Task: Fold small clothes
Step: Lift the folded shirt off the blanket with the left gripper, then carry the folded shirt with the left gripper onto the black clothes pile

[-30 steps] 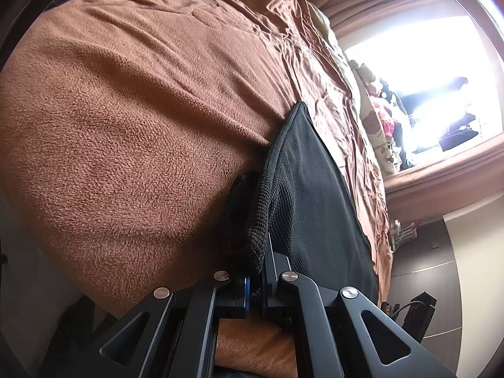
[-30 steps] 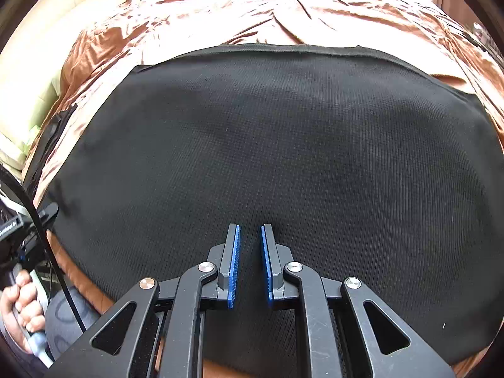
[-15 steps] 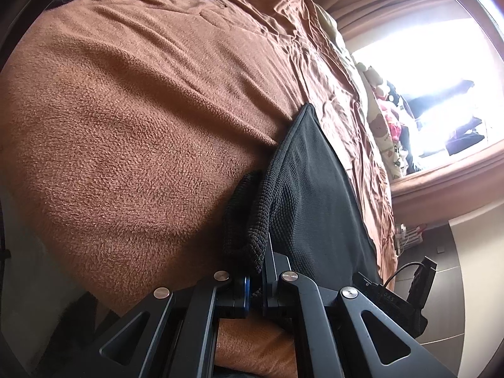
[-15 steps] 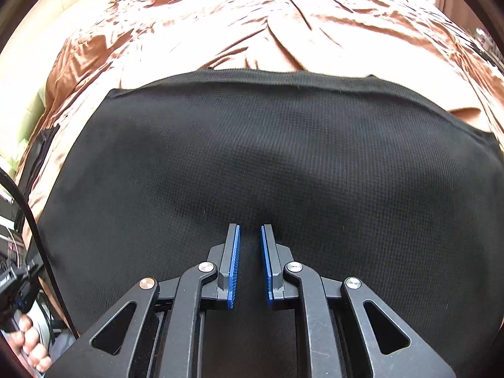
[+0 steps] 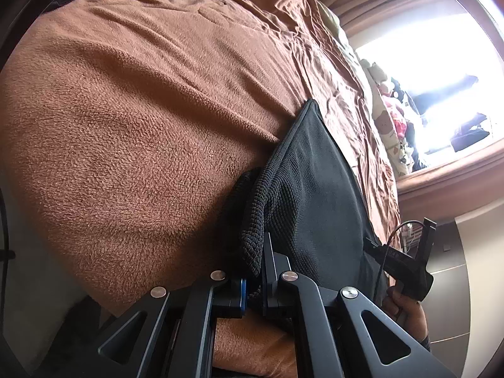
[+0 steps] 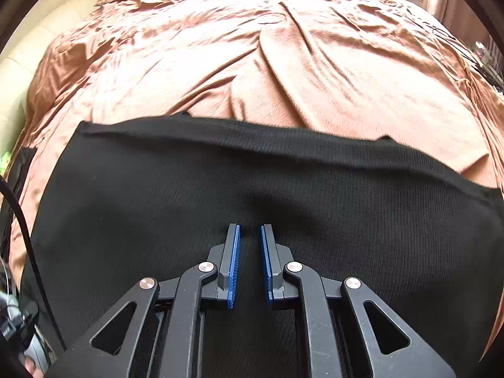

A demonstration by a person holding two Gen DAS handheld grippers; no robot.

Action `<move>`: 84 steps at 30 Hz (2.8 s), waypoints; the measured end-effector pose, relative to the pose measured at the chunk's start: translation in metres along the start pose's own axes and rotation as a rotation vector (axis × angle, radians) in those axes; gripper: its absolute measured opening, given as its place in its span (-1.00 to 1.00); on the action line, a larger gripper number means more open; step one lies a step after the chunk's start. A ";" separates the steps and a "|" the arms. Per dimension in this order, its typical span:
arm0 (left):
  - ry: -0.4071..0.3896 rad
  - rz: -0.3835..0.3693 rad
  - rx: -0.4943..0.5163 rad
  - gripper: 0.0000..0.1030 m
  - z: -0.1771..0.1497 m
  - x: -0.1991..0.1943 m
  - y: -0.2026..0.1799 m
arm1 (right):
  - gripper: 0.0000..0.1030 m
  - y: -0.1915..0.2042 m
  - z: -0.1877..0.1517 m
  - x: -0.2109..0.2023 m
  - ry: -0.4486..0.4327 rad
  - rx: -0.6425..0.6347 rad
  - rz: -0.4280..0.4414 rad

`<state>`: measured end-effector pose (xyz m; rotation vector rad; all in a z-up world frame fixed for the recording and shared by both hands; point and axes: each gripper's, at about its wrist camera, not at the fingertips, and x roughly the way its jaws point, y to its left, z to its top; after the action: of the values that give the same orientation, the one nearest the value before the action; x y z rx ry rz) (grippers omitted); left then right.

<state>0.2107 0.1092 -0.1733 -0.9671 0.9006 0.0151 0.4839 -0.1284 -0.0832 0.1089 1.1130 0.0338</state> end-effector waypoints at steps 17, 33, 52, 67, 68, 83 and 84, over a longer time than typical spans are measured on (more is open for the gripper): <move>0.030 -0.016 0.006 -0.92 0.006 0.008 -0.001 | -0.80 0.010 -0.001 -0.024 -0.006 -0.043 0.042; -0.004 -0.141 0.061 -0.92 0.017 -0.017 -0.032 | -0.80 0.010 -0.093 -0.067 0.060 -0.034 0.117; -0.021 -0.254 0.198 -0.92 0.018 -0.041 -0.108 | -0.80 -0.006 -0.169 -0.103 0.055 0.037 0.228; -0.028 -0.273 0.268 -0.92 0.015 -0.051 -0.146 | -0.80 -0.045 -0.175 -0.140 -0.038 0.091 0.290; -0.028 -0.275 0.272 -0.92 0.015 -0.051 -0.148 | -0.80 -0.045 -0.175 -0.141 -0.043 0.091 0.294; -0.001 -0.302 0.356 -0.92 0.013 -0.052 -0.184 | -0.80 -0.045 -0.175 -0.125 -0.069 0.164 0.338; 0.002 -0.304 0.362 -0.92 0.012 -0.051 -0.187 | -0.80 -0.045 -0.176 -0.126 -0.069 0.169 0.339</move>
<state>0.2578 0.0254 -0.0046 -0.7546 0.7186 -0.3950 0.2697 -0.1712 -0.0523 0.4465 1.0171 0.2377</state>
